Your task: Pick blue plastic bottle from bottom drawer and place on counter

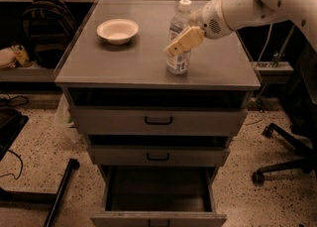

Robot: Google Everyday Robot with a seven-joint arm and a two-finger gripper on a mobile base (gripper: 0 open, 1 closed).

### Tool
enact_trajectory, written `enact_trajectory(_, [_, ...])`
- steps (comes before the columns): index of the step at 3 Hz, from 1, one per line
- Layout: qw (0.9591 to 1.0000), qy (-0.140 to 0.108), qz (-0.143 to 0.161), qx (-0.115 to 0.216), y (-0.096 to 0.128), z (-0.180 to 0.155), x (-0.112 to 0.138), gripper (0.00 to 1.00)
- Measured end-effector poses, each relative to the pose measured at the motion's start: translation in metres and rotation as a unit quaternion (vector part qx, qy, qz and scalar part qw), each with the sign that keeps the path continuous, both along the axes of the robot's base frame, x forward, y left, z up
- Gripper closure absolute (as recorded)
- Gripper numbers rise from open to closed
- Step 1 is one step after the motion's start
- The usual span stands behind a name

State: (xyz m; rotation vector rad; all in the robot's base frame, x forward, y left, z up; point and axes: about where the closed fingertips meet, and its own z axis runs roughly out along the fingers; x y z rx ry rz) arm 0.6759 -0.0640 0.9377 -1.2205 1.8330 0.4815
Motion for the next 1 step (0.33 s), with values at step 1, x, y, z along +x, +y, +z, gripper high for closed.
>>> enact_trajectory(1, [1.0000,0.000,0.000,0.000,0.0000,0.0000,0.0000,0.00])
